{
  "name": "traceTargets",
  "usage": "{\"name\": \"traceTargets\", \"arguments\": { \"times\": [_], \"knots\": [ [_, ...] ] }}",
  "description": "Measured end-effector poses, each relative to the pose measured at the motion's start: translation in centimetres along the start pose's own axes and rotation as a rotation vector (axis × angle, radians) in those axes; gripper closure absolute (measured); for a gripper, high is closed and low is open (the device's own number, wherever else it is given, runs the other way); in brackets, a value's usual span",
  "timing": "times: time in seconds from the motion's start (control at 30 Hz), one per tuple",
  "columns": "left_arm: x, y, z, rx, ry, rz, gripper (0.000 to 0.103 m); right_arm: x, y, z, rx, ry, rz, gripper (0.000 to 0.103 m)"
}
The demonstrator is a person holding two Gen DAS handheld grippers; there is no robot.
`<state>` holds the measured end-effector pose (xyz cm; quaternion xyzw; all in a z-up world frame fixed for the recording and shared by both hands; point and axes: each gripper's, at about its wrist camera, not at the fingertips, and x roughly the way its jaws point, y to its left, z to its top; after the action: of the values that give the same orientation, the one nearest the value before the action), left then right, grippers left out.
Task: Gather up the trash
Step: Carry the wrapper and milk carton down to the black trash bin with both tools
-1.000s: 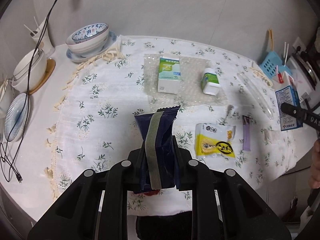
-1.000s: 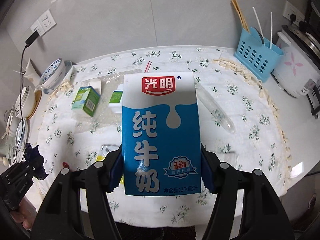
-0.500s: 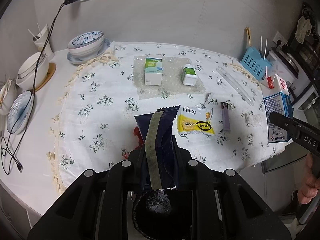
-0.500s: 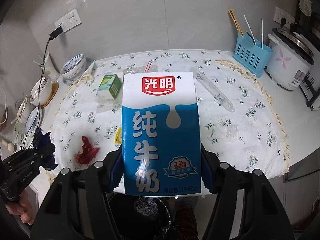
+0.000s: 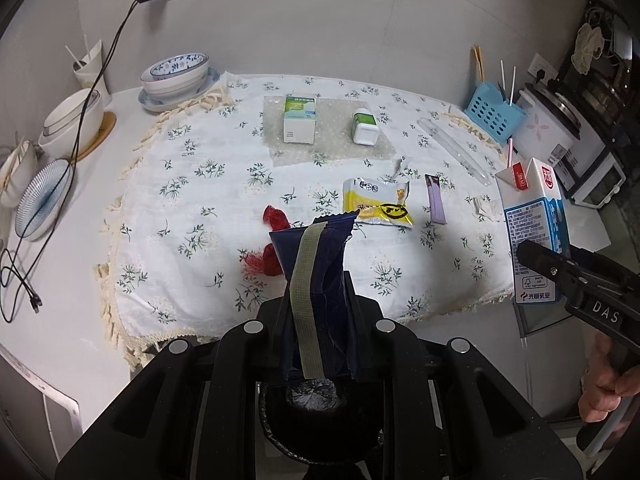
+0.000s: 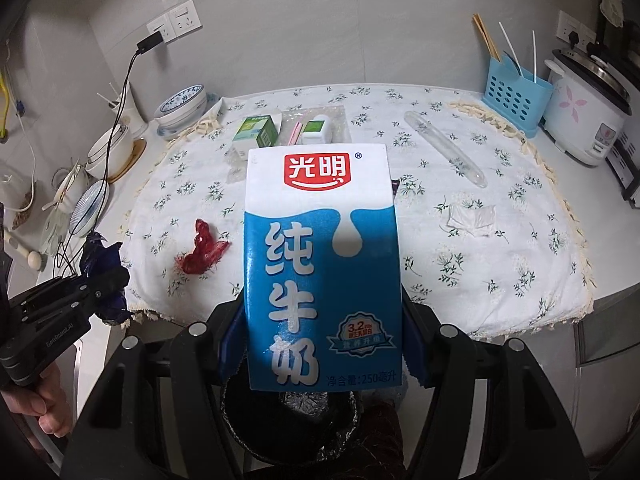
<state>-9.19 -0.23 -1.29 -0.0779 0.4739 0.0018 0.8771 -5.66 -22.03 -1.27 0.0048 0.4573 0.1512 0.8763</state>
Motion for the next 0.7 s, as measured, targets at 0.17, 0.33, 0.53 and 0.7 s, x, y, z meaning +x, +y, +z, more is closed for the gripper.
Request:
{"name": "traceTargets", "arguments": {
  "times": [0.17,0.33,0.53,0.7],
  "knots": [
    [0.1,0.2,-1.7,-0.007,0.010,-0.008,0.084,0.3,0.6,-2.0,-0.014,0.018,0.007,0.042],
    [0.4,0.5,-3.4,-0.009,0.015,-0.007,0.084,0.8,1.0,-4.4,-0.027,0.050,0.016,0.042],
    [1.6,0.6,-5.8,-0.006,0.042,-0.014,0.084,2.0,1.0,-7.2,-0.037,0.090,0.024,0.042],
    [3.1,0.8,-8.2,-0.009,0.078,-0.016,0.084,3.5,0.6,-9.6,-0.045,0.128,0.018,0.042]
  ]
}}
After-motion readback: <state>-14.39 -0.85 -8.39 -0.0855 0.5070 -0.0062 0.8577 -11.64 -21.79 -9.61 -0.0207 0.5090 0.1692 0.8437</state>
